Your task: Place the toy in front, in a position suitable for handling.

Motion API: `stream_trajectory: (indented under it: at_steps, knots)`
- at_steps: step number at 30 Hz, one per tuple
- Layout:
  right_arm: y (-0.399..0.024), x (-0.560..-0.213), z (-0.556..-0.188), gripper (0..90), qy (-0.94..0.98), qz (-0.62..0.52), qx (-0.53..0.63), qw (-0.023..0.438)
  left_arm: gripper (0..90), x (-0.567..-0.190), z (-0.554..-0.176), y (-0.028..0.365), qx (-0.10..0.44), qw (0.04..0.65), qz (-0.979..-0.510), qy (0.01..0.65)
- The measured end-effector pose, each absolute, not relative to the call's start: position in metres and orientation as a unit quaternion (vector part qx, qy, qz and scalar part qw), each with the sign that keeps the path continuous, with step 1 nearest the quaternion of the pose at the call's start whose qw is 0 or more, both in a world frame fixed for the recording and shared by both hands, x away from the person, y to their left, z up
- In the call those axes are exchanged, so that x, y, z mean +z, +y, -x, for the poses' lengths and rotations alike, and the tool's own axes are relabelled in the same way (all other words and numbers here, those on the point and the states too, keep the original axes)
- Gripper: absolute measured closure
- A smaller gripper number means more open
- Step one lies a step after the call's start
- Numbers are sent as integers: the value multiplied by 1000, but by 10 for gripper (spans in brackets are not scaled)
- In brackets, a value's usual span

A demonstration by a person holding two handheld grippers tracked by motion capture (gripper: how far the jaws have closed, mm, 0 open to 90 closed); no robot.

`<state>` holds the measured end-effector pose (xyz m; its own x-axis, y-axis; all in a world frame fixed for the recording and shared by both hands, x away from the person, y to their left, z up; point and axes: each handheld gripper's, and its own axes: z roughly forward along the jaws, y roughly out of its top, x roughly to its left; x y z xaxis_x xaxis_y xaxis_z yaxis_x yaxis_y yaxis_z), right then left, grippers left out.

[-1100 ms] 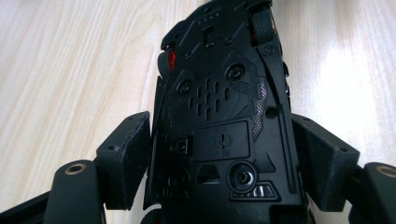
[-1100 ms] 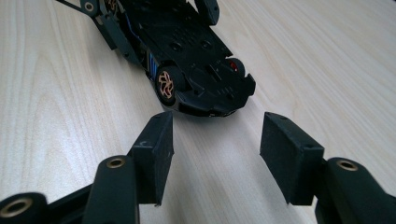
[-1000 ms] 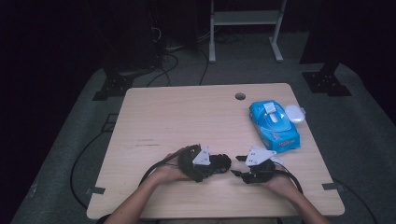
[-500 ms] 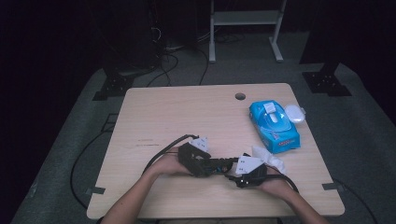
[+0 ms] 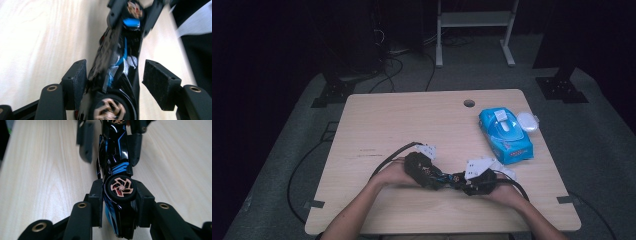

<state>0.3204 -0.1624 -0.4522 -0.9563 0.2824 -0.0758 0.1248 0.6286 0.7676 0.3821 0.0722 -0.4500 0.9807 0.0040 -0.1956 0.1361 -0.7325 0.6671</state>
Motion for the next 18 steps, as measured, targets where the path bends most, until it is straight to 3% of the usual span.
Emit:
stream_trajectory:
  at_steps: [4,6,9,11,15,18]
  knots:
    - [-169,-455,-340,640,882,-171,438,20,335,-448,-382,78,-56,392,-917,47]
    - [-172,-456,-345,634,877,-182,446,0,412,-445,-384,84,-43,415,-907,61]
    - [-172,-455,-346,563,875,-190,444,33,490,-444,-387,89,-38,419,-905,61]
    - [-173,-454,-347,533,872,-198,444,55,494,-445,-388,89,-38,415,-907,66]
    - [-178,-454,-354,543,861,-227,453,35,517,-446,-395,92,-58,423,-901,81]
    - [-181,-455,-360,556,852,-248,461,9,474,-445,-400,97,-53,439,-891,103]
